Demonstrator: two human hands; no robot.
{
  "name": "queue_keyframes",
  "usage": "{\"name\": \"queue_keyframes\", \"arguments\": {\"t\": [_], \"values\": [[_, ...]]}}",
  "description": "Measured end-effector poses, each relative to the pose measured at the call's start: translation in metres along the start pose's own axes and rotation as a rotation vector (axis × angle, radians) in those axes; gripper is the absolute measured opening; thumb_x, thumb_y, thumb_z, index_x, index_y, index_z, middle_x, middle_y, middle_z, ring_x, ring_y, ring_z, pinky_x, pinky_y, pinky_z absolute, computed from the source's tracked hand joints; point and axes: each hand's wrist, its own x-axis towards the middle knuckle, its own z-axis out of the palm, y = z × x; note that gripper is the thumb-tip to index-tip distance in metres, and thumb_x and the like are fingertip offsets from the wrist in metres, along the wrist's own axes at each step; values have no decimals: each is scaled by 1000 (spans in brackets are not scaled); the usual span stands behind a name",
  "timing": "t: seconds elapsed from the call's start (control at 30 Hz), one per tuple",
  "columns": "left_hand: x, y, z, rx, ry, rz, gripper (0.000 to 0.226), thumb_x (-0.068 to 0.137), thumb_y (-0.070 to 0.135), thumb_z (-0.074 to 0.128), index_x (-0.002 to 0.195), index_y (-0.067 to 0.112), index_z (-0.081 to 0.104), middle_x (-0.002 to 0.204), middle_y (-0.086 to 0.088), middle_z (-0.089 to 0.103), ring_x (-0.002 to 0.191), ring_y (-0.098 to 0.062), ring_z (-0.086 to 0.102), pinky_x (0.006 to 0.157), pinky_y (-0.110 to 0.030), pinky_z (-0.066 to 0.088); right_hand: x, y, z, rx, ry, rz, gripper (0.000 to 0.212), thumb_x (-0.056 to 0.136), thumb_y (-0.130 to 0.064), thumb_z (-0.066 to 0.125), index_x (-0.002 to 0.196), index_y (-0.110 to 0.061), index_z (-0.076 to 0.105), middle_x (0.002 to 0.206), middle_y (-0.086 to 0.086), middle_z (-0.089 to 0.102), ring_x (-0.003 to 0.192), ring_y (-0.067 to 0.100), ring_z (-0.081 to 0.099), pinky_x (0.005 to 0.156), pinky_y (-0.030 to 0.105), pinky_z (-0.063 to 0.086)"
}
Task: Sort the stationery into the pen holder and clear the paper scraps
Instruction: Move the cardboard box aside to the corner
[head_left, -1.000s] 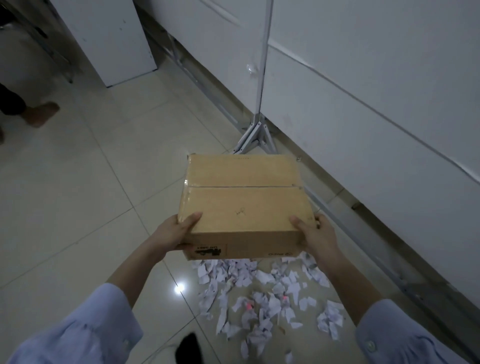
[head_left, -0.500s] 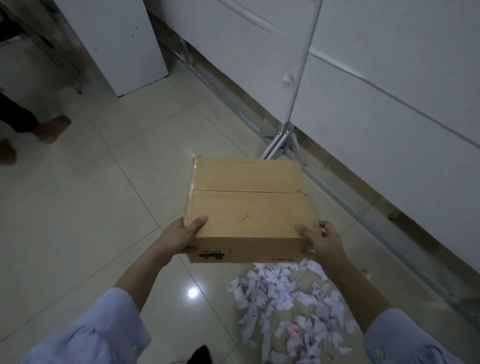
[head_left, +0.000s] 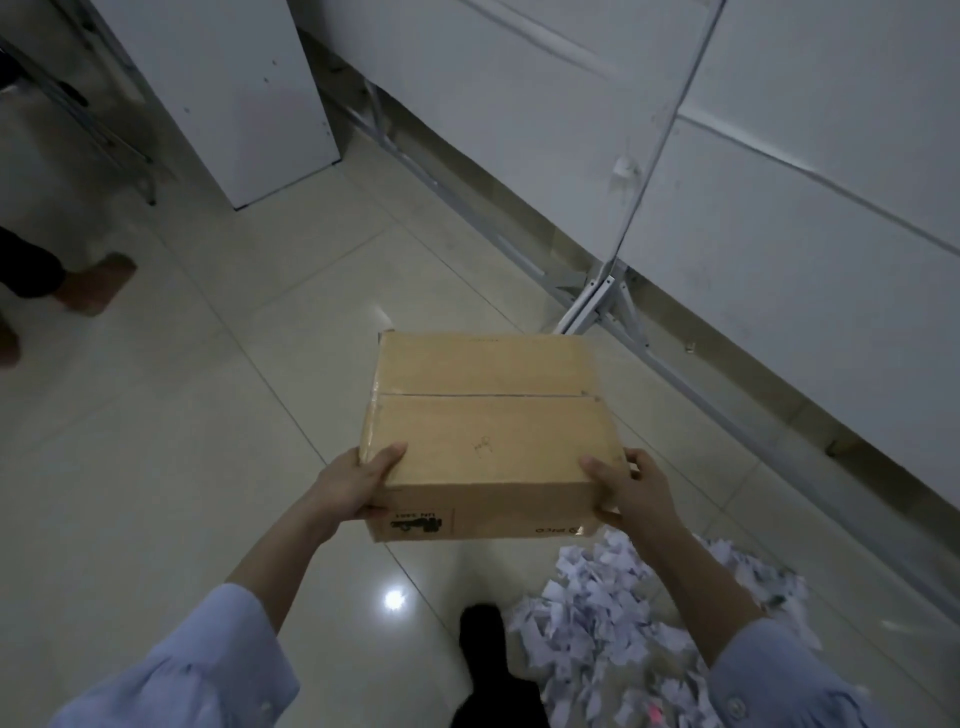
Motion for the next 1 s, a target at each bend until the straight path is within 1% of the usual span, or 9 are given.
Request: {"name": "queue_keyframes", "arguments": {"t": [0.13, 0.3, 0.4, 0.53, 0.6, 0.67, 0.73, 0.83, 1.0], "values": [[39, 21, -14, 26, 40, -30, 58, 82, 54, 60, 123, 14, 51, 113, -9, 60, 94, -23, 62, 55, -28, 55, 38, -18, 28, 27, -24, 26, 45, 80, -26, 76, 115, -10, 53, 102, -2, 58, 94, 23, 60, 86, 57, 53], [103, 48, -28, 70, 85, -11, 60, 83, 55, 58, 124, 12, 53, 104, -6, 60, 89, -21, 62, 63, -32, 57, 102, -42, 62, 35, -40, 32, 43, 79, -27, 76, 113, -12, 53, 101, -3, 58, 91, 18, 59, 85, 53, 55], [143, 63, -32, 77, 100, -14, 60, 83, 54, 58, 123, 10, 55, 99, -4, 62, 84, -17, 64, 56, -27, 56, 146, -61, 80, 12, -44, 15, 35, 79, -27, 76, 103, -17, 53, 102, -1, 60, 92, 21, 61, 83, 53, 55], [175, 74, -38, 125, 85, -20, 58, 83, 55, 57, 121, 11, 55, 91, 4, 61, 81, -13, 63, 49, -21, 55, 182, -81, 97, -24, -47, -6, 37, 78, -26, 78, 105, -19, 54, 105, 2, 61, 94, 25, 63, 79, 49, 57], [188, 82, -42, 187, 75, -29, 59, 81, 59, 57, 117, 12, 57, 90, 2, 62, 79, -15, 65, 53, -24, 57, 196, -91, 102, -25, -54, -8, 33, 78, -25, 78, 100, -21, 54, 103, 1, 61, 94, 26, 63, 79, 50, 56], [202, 89, -48, 259, 57, -50, 62, 76, 67, 55, 107, 14, 59, 88, -2, 66, 75, -19, 69, 62, -30, 60, 211, -99, 108, -42, -65, -8, 37, 78, -26, 78, 106, -19, 55, 103, 1, 60, 96, 26, 63, 79, 50, 56], [209, 94, -53, 290, 8, -93, 67, 68, 74, 54, 103, 17, 58, 89, -4, 68, 73, -21, 71, 62, -32, 60, 220, -102, 113, -45, -68, -6, 43, 78, -25, 77, 113, -16, 54, 104, 1, 59, 97, 26, 62, 80, 49, 56], [223, 100, -60, 160, -30, -145, 71, 63, 73, 60, 107, 18, 56, 95, -7, 67, 68, -24, 73, 55, -30, 59, 230, -105, 125, -33, -79, -19, 36, 78, -25, 77, 105, -21, 55, 103, -1, 58, 93, 23, 62, 73, 43, 57], [255, 105, -70, 156, 97, -43, 58, 73, 65, 62, 108, 18, 58, 94, -5, 69, 66, -23, 72, 65, -34, 60, 243, -103, 146, 30, -82, -22, 31, 78, -26, 77, 97, -28, 53, 105, -3, 58, 93, 17, 63, 69, 35, 57]]}}
